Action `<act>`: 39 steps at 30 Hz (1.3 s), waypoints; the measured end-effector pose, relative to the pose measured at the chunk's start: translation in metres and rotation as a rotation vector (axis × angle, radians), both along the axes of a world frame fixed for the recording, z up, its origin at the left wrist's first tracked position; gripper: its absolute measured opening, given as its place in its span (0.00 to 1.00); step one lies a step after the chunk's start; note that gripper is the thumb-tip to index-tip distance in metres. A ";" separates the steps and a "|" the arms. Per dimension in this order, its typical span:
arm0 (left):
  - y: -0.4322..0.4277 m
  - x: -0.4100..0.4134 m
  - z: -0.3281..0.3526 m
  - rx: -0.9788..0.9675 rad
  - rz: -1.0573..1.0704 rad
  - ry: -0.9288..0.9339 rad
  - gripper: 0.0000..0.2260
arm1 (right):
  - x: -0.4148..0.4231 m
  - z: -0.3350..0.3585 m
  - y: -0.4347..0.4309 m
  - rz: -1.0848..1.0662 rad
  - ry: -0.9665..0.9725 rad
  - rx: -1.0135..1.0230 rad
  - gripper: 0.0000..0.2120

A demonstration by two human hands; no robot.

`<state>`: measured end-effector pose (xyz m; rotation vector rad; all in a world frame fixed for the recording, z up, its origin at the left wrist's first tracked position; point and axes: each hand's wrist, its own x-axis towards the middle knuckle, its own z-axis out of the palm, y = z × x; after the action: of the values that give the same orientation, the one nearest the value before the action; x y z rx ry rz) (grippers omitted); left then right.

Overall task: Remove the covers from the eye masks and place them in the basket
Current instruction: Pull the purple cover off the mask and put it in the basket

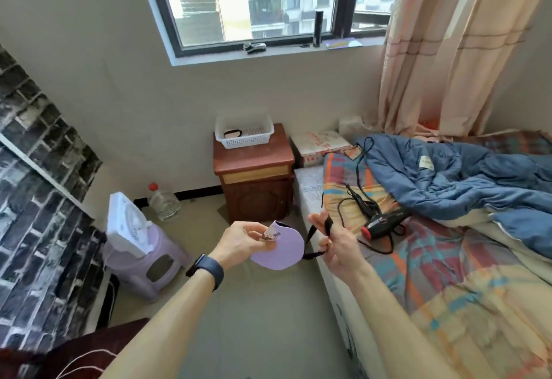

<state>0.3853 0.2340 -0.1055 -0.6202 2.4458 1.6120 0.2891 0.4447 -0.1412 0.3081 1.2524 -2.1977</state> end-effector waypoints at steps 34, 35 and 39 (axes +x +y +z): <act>-0.299 -0.190 -0.038 0.558 0.660 0.035 0.14 | -0.154 -0.040 -0.346 0.190 0.368 0.458 0.04; -0.304 -0.203 -0.038 0.571 0.687 0.033 0.14 | -0.167 -0.041 -0.356 0.175 0.343 0.447 0.03; -0.328 -0.252 -0.040 0.560 0.760 0.042 0.11 | -0.217 -0.044 -0.385 0.206 0.132 0.312 0.06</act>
<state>0.1331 -0.0935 -0.1459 -1.5069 1.6913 2.4343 0.0726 0.0600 -0.1854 0.1482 1.6269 -1.8731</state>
